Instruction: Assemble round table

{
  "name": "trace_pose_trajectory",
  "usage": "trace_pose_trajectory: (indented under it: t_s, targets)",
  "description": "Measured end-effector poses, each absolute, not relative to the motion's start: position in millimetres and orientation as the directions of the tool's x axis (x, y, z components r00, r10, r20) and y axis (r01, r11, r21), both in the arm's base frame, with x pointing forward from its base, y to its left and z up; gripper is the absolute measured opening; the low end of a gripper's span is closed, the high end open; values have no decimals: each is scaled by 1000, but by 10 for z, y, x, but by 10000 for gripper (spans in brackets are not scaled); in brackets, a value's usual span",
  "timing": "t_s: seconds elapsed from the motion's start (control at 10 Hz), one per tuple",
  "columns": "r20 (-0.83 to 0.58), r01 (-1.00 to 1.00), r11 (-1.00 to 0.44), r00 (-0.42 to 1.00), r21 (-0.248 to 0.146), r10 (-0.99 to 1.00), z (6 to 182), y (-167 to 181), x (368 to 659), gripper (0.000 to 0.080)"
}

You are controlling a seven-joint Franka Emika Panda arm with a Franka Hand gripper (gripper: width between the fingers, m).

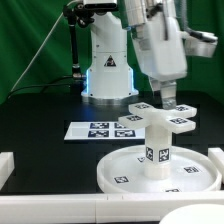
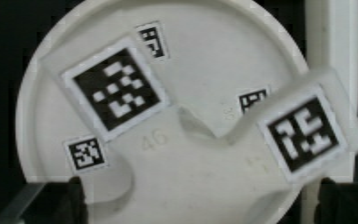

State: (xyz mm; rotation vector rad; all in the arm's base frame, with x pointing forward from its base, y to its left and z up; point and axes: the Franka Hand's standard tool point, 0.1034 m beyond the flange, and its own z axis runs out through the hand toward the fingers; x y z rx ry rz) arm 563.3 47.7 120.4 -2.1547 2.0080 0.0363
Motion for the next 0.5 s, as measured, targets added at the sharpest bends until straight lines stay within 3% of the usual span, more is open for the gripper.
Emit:
trace_pose_trajectory:
  t_s: [0.3, 0.5]
  targets:
    - [-101, -863, -488, 501, -131, -860, 1245, 542, 5626, 649]
    - [-72, -733, -671, 680, -116, -730, 1293, 591, 5646, 649]
